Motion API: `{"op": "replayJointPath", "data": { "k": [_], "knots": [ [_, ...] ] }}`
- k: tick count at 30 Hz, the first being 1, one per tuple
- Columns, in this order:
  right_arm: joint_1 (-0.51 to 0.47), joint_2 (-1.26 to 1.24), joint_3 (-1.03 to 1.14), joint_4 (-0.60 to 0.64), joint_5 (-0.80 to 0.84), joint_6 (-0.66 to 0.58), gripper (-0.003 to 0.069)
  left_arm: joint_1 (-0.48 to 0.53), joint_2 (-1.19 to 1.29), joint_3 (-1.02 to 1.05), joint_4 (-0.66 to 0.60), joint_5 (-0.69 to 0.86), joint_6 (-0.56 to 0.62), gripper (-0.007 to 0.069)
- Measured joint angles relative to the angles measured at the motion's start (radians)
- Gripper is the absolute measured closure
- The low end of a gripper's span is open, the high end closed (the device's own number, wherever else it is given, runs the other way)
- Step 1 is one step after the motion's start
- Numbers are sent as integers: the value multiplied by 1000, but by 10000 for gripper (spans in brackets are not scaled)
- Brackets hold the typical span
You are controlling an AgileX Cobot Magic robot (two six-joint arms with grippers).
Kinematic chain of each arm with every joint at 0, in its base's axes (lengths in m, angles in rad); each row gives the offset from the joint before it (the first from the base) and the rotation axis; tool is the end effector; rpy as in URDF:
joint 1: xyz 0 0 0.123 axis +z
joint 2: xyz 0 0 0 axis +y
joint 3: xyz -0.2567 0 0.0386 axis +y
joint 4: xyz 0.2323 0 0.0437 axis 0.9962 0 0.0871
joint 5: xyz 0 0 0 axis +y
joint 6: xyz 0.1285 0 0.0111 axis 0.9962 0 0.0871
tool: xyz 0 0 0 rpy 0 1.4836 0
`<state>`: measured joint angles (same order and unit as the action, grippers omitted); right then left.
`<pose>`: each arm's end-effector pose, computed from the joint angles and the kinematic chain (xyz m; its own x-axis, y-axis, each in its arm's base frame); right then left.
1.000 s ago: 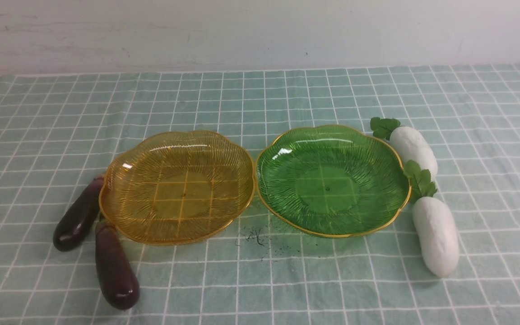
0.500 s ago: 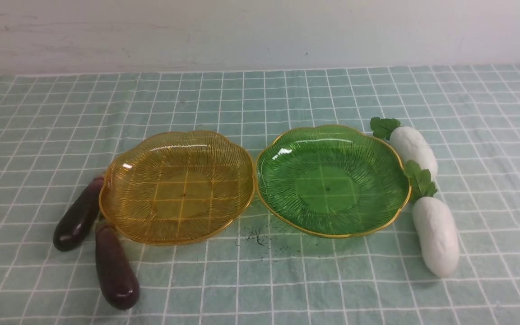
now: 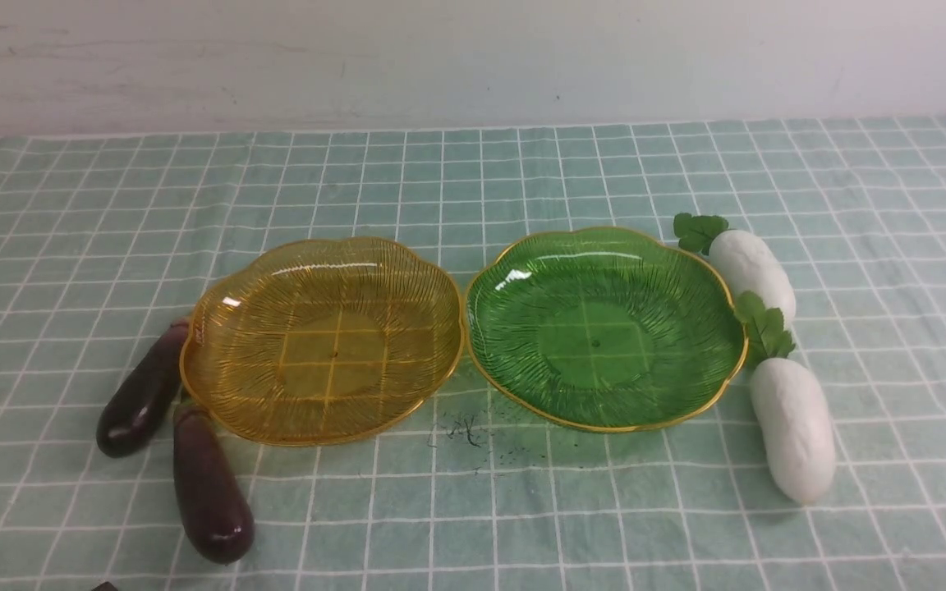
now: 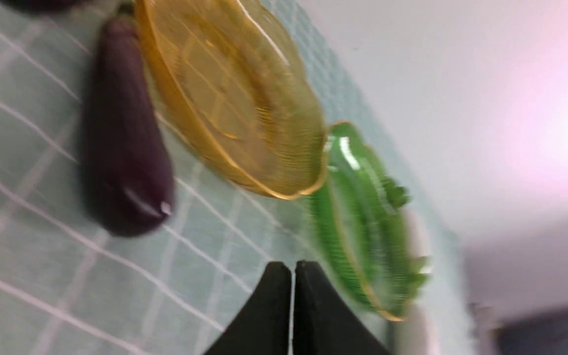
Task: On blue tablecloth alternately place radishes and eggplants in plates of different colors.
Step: 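Place the white radish on the plate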
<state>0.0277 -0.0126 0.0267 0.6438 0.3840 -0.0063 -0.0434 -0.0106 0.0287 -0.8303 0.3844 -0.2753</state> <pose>0.0969 0.0318 0.1689 -0.3343 0.5424 -0.7707 -0.0681 0.8017 0.5938 0.0958 -0.0400 0.1740 -0.3685 -0.8267 -0.4252 -0.0208 0.4646 -0.8853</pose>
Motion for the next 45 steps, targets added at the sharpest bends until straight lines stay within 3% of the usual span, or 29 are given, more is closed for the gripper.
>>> {"op": "replayJointPath", "data": {
  "k": [3,8,13,18,24,27,31,36,41,45],
  "knots": [
    [0,0,-1,132,-14,6,674,0,0,0,-157,-11,16,632],
    [0,0,0,181,-53,-20,674,0,0,0,-278,-68,71,632],
    [0,0,-52,172,-56,-135,674,0,0,-26,-348,-54,202,632],
    [0,101,-211,81,-37,-259,674,0,80,-126,-353,32,333,632],
    [0,543,-387,-199,225,-280,674,0,374,-252,-193,260,441,632],
    [0,732,-450,-247,318,-254,674,0,520,-312,-90,386,466,632],
    [0,1012,-581,-200,425,-266,673,0,749,-413,68,516,481,632],
    [0,1234,-716,-93,474,-374,641,0,878,-470,146,530,483,631],
    [0,1373,-804,-86,489,-430,544,0,910,-480,171,525,489,631],
    [0,1450,-847,-113,466,-427,409,0,910,-481,190,526,490,628]
  ]
}}
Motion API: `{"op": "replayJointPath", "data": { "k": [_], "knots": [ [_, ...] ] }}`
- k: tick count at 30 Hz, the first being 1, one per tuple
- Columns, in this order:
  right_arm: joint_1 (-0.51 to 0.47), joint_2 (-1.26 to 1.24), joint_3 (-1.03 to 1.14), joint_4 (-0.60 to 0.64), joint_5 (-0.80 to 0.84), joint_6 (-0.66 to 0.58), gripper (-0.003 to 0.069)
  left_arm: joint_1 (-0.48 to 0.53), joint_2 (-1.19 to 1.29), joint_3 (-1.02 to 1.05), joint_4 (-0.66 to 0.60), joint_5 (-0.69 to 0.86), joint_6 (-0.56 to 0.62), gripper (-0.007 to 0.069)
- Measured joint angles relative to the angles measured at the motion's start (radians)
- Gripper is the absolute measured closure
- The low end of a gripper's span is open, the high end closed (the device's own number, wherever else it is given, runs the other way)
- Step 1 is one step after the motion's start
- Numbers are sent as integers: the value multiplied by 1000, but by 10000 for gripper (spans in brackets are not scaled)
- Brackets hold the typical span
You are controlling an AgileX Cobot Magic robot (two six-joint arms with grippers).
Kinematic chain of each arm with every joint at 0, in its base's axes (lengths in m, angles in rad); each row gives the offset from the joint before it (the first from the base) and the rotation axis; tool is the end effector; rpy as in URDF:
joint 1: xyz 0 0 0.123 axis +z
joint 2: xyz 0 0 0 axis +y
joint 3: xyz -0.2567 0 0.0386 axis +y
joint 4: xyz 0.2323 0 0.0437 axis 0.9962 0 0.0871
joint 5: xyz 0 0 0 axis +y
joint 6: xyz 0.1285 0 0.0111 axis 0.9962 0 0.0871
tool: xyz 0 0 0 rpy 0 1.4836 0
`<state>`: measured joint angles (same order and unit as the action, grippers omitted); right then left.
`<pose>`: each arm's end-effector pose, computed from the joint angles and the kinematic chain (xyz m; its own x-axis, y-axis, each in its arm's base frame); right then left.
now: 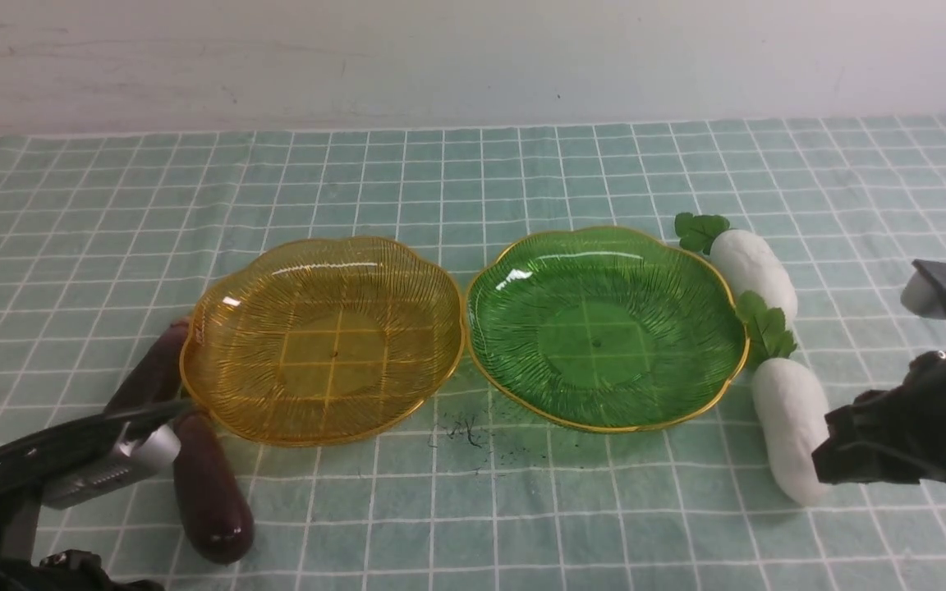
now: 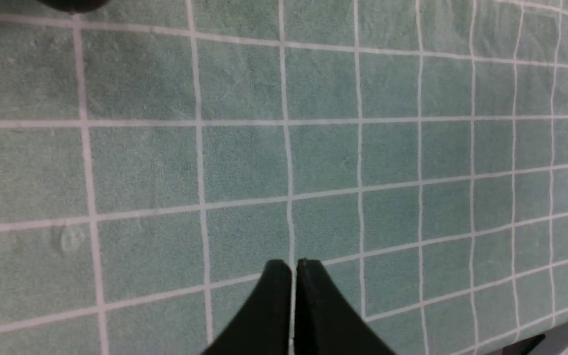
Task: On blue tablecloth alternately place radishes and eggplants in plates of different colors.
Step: 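Place the white radish on the plate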
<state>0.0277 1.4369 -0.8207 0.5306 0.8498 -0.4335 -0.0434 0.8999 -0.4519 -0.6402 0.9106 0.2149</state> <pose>0.2486 0.0560 0.1688 -0.9545 -0.0856 -0.2856 -0.1868 0.9182 0.3492 0.1412 -0.0671 0.1824 -0.9438 -0.1461 -0.2963 0.0260 0.8613 -0.5074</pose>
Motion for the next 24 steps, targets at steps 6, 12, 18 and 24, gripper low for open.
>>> {"op": "replayJointPath", "data": {
  "k": [6,12,18,24],
  "knots": [
    [0,81,-28,-5,-120,2,216,0,0,0,26,1,1,599],
    [0,191,-28,-14,-192,2,128,0,0,0,27,1,1,590],
    [0,283,-30,-27,-201,2,124,0,0,0,28,1,1,590],
    [0,288,-39,-56,-184,2,189,0,0,0,28,1,1,590]
  ]
}}
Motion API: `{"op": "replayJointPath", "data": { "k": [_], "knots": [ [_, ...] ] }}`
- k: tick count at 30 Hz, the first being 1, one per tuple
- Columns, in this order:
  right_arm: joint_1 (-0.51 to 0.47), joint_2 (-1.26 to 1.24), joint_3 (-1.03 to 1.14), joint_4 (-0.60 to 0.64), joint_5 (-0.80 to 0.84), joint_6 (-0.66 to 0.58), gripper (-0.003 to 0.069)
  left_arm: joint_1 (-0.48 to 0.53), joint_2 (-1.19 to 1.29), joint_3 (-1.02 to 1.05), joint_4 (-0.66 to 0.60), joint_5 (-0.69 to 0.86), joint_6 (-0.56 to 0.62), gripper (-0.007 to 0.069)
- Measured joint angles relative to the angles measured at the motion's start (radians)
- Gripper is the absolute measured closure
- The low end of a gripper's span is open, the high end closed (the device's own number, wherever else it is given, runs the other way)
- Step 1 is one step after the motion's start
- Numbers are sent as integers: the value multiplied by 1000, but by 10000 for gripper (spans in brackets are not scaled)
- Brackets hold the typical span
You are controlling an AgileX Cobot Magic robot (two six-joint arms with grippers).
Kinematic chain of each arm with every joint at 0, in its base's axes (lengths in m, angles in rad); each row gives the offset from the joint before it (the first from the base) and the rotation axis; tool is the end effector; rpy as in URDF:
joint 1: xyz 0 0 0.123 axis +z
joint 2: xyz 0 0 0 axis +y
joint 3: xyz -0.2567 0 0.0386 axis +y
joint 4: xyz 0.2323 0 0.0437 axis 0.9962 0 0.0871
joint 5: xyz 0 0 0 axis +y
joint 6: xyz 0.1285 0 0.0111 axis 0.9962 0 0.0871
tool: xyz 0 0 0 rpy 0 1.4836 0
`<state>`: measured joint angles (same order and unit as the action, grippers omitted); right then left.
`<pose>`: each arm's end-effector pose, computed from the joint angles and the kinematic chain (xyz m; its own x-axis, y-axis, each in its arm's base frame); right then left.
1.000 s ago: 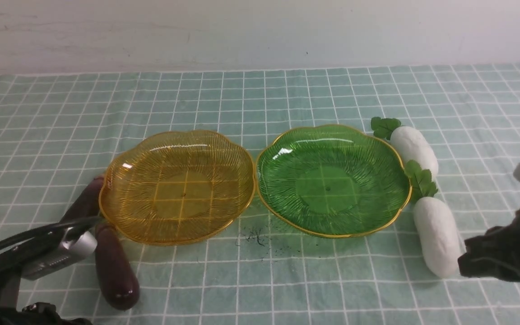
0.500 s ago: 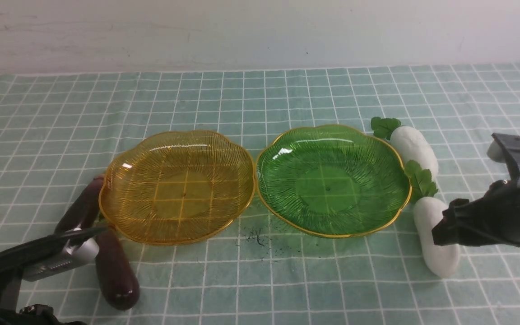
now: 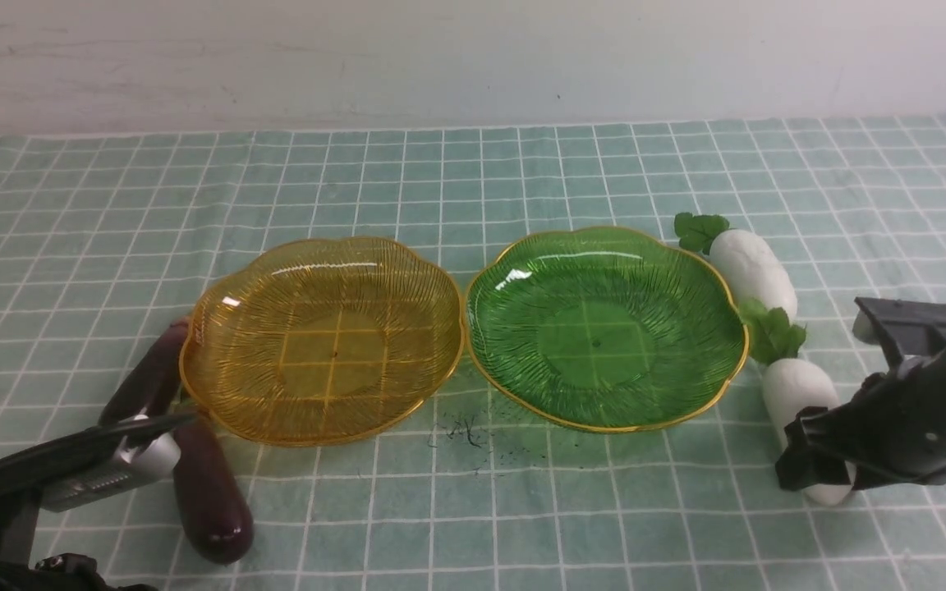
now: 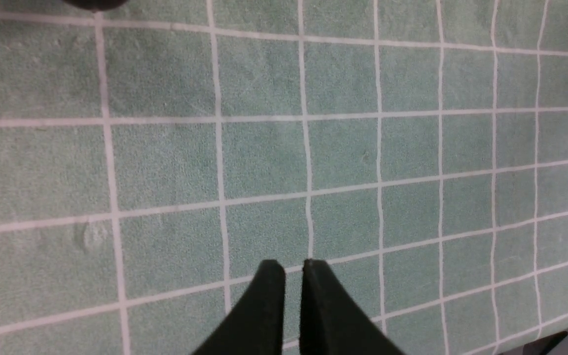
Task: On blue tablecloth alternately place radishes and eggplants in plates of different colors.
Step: 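Place the white radish on the plate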
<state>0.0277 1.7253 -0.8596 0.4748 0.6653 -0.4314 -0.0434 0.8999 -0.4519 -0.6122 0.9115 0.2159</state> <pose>0.2828 0.0443 0.1004 -0.9782 -0.0723 -0.1949 -0.1241 0.9552 0.2686 0.1406 -0.0648 0.1808 -0.9451 -0.1276 -0.3008 0.0361 0.8741 -0.4845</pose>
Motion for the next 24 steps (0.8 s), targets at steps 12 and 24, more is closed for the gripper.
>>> {"op": "replayJointPath", "data": {
  "k": [12,24],
  "knots": [
    [0,-35,-161,-172,367,173,198,0,0,0,0,0,0,590],
    [13,-241,-169,51,267,192,198,0,0,-1,0,0,-1,590]
  ]
}}
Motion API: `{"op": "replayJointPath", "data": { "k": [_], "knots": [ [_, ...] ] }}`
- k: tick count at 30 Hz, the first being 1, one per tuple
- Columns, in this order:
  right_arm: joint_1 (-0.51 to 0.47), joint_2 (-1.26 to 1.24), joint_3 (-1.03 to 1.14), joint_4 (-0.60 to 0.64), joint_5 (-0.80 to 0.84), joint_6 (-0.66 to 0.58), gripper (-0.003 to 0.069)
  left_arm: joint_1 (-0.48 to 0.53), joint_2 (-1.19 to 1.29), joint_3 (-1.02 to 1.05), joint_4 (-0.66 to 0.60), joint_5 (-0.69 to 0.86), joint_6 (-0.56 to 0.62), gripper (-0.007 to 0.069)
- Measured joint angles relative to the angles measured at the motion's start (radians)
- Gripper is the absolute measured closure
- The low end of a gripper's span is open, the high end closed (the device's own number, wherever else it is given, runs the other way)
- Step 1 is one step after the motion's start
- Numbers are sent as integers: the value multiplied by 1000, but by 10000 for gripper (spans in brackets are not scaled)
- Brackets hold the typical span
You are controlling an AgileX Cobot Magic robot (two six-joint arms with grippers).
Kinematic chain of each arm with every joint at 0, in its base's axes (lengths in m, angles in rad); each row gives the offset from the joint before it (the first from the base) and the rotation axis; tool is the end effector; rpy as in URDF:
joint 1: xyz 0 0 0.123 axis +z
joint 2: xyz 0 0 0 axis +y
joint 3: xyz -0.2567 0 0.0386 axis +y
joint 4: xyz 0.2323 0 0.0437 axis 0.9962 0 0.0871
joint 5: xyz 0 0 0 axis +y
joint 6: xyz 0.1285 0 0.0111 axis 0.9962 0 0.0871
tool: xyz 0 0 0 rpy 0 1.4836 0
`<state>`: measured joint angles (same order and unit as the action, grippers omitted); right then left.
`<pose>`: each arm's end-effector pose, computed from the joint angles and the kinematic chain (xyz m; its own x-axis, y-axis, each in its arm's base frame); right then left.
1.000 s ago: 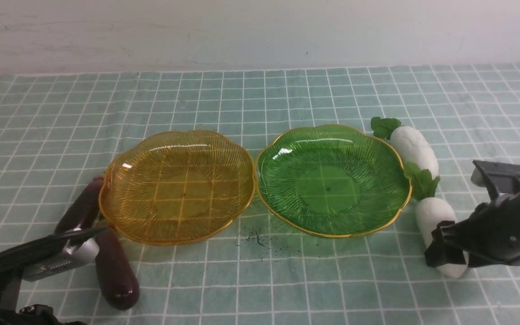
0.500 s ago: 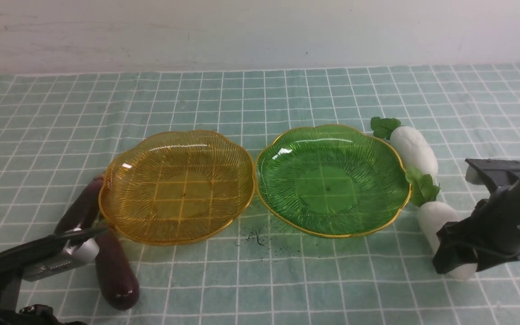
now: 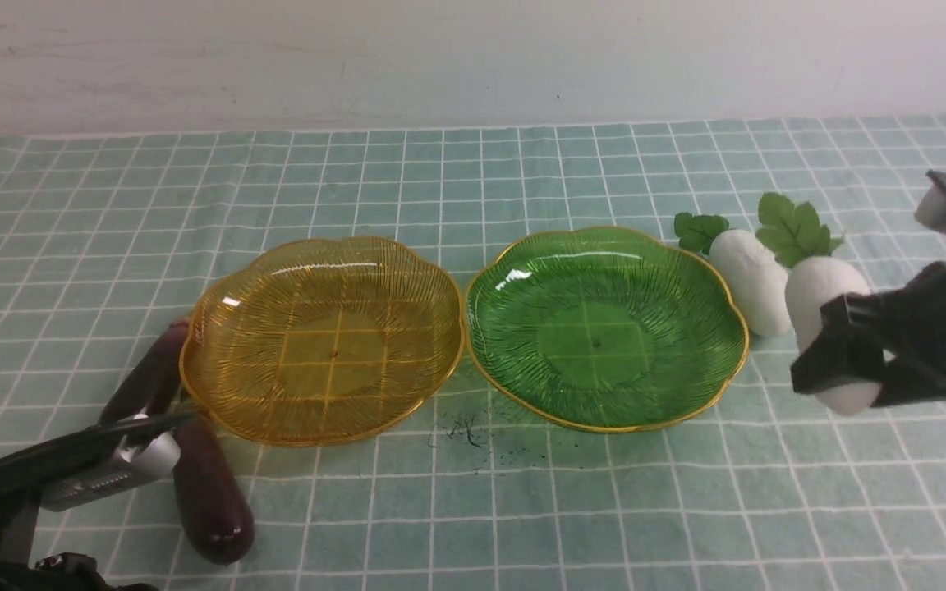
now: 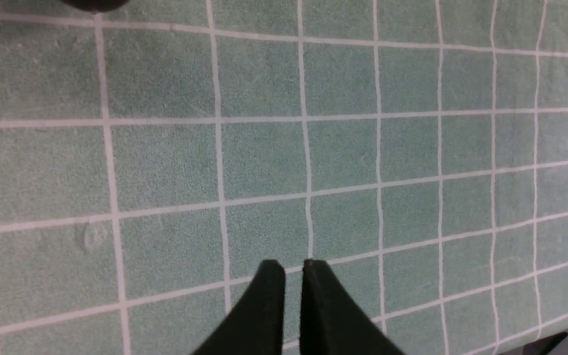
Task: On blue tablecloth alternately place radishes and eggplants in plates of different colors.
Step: 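Place the white radish on the plate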
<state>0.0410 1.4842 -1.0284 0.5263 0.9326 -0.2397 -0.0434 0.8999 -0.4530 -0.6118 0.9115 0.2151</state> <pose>0.2810 0.0636 0.2078 -0.9538 0.0464 -0.2969 -0.0834 0.9083 0.4098 0.1408 -0.0648 0.1811 -0.9448 -0.1281 -0.3015 0.0360 0.8741 -0.4844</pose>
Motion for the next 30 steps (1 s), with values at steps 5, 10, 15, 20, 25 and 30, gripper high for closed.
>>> {"op": "replayJointPath", "data": {
  "k": [5,10,15,20,25,30],
  "knots": [
    [111,77,0,163,-144,-257,198,0,0,0,0,-1,-1,590],
    [187,181,-32,201,-311,-361,198,0,0,0,0,-1,-1,590],
    [193,261,-75,185,-341,-380,180,0,0,0,0,5,-1,590],
    [194,311,-104,135,-337,-391,34,0,0,0,0,9,-2,590],
    [194,312,-176,56,-317,-370,-17,0,0,0,0,10,-3,590],
    [194,312,-248,-34,-322,-292,-17,0,0,0,0,17,-3,590]
  ]
}}
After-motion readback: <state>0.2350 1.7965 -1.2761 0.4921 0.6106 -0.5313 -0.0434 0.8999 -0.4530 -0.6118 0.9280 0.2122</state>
